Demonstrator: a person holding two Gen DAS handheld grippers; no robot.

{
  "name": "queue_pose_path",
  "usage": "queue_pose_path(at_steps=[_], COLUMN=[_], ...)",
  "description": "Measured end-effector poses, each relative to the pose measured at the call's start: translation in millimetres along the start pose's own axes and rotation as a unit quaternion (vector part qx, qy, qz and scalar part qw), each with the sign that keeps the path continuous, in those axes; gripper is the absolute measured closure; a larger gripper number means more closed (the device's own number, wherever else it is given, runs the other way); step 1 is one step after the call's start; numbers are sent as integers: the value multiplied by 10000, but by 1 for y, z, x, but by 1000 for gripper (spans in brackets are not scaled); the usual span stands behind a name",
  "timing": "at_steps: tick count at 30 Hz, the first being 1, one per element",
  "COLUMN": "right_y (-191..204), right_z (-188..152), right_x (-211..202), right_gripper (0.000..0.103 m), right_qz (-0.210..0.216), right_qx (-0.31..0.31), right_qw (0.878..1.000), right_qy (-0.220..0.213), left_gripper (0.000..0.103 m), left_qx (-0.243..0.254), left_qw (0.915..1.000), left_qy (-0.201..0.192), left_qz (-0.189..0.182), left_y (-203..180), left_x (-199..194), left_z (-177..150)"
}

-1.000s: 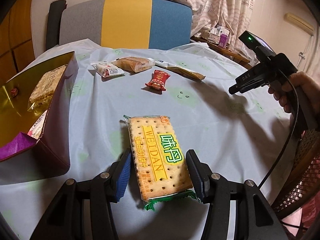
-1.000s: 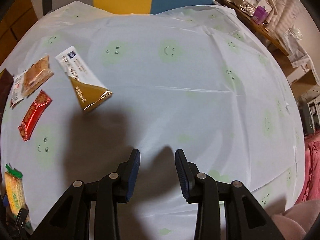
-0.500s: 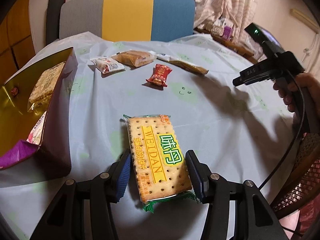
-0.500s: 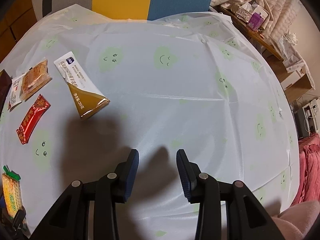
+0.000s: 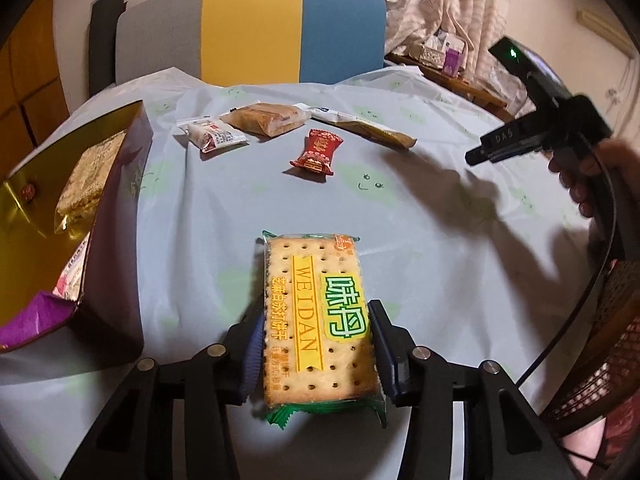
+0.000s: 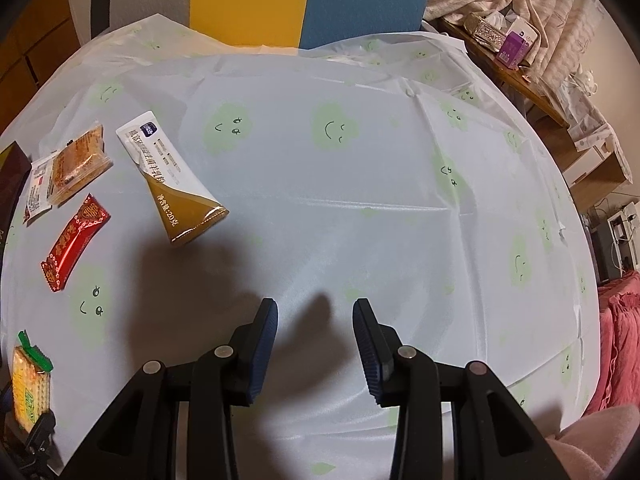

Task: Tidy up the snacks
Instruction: 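Lift the WEIDAN cracker pack with the left tool, then lower the cracker pack into the gold tin and open the left tool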

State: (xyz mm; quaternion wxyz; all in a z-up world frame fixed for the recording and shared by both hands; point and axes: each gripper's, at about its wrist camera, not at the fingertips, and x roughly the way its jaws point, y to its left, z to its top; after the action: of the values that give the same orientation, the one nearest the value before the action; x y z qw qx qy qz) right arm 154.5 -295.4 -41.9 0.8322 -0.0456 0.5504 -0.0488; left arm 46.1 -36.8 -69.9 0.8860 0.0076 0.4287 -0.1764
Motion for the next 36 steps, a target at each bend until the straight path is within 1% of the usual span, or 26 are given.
queue_pose_path(at_steps=[2, 4, 6, 12, 19, 22, 29, 33, 36], right_y=[0, -2, -2, 3, 12, 18, 21, 22, 23], right_z=[0, 2, 3, 1, -3, -6, -11, -10, -10], right_x=[0, 2, 3, 10, 15, 17, 16, 17, 17], right_gripper=[63, 63, 63, 63, 63, 63, 63, 63, 63], right_qz=[-5, -5, -3, -7, 29, 41, 14, 3, -5], right_qx=[1, -5, -37, -212, -456, -605, -665, -683, -695], right_qw=[10000, 10000, 10000, 9996, 9985, 9975, 9971, 9970, 9970], right_qy=[2, 21, 52, 193, 298, 363, 355, 352, 347], left_gripper=[55, 55, 55, 55, 55, 55, 55, 55, 55], left_qx=[-51, -48, -73, -125, -120, -225, -530, -884, -1136], left_qw=[10000, 10000, 9999, 9997, 9994, 9988, 9969, 9936, 9902], left_qy=[-7, 7, 3, 43, -152, -304, -564, -703, -801], left_qz=[-52, -13, -149, -202, -296, -325, -145, -24, 141], left_y=[2, 0, -1, -1, -1, 4, 25, 49, 68], left_x=[-1, -2, -5, -8, -24, -35, -57, -70, -80], left_z=[0, 0, 1, -2, 1, 8, 22, 31, 37])
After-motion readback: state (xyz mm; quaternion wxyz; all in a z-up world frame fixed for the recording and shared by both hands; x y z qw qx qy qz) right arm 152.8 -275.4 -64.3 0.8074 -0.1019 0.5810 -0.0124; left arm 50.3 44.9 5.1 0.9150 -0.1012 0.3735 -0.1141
